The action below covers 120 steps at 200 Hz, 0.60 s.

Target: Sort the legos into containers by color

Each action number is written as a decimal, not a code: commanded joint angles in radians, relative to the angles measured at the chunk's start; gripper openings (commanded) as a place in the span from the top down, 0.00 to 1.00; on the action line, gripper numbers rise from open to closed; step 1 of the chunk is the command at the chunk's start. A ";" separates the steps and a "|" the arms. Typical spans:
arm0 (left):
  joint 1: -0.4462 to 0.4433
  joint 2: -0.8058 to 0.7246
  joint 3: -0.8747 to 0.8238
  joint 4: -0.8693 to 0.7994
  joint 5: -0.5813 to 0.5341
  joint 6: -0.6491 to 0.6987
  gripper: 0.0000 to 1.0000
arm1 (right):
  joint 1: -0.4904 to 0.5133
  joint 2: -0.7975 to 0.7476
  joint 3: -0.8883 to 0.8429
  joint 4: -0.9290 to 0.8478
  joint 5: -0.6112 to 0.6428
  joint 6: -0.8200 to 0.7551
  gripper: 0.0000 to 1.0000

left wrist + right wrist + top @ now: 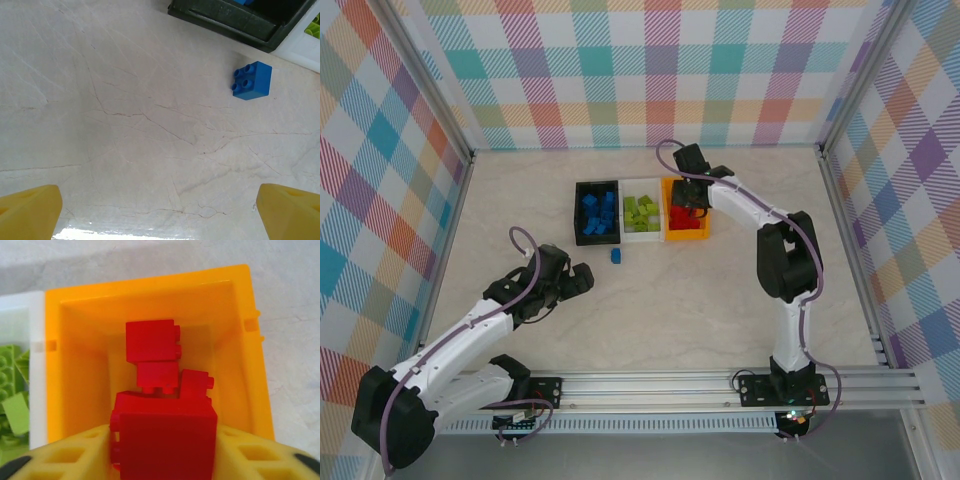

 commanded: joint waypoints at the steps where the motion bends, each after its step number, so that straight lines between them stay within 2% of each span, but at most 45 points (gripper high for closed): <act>1: -0.001 -0.002 0.015 -0.020 0.008 0.025 0.00 | 0.003 -0.033 0.009 -0.006 -0.019 0.013 0.35; 26: -0.001 0.011 0.025 -0.013 0.019 0.032 0.00 | 0.005 -0.139 -0.053 0.036 -0.039 0.005 0.29; 62: -0.028 0.047 0.064 -0.006 0.007 0.047 0.00 | 0.047 -0.319 -0.195 0.094 -0.052 -0.011 0.26; 90: -0.086 0.106 0.089 0.012 -0.015 0.051 0.00 | 0.112 -0.443 -0.334 0.131 -0.055 -0.011 0.27; 120: -0.183 0.238 0.133 0.032 -0.072 0.065 0.01 | 0.150 -0.553 -0.505 0.169 -0.056 0.029 0.27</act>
